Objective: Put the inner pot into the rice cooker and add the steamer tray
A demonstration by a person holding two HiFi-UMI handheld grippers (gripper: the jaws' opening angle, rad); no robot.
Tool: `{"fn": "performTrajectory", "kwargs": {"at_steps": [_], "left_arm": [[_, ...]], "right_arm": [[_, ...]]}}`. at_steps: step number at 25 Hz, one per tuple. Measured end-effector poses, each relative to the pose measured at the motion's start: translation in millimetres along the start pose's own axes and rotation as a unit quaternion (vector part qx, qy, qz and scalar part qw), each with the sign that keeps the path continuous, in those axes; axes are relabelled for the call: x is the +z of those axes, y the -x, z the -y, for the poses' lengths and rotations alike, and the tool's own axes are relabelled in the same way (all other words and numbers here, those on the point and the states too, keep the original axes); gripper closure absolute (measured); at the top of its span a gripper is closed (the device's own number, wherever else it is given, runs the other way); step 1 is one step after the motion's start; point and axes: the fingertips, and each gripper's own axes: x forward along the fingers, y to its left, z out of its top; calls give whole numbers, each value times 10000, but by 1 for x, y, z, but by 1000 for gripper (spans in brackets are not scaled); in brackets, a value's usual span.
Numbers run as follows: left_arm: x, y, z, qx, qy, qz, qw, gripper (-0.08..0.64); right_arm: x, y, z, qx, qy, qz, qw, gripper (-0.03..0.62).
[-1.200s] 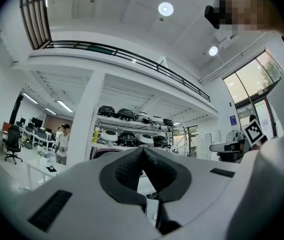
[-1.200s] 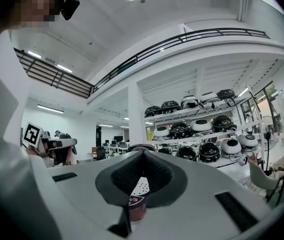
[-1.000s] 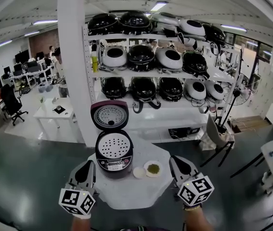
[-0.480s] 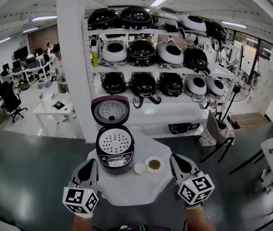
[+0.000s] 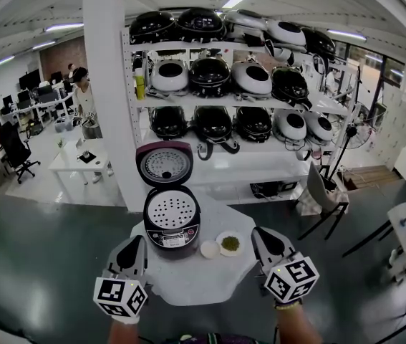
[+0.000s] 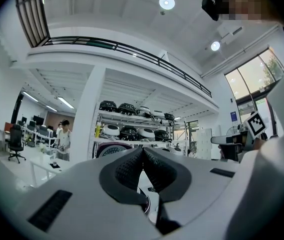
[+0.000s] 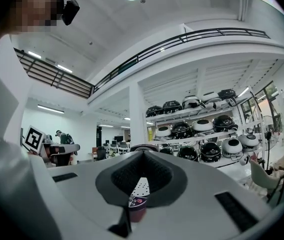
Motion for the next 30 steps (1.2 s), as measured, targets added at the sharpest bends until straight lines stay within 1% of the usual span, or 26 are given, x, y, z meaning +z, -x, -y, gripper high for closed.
{"fn": "performTrajectory", "kwargs": {"at_steps": [30], "left_arm": [[-8,4,-10,-28,95,-36,9999,538]], "right_arm": [[-7,3,-5,-136,39,-60,9999,588]]}}
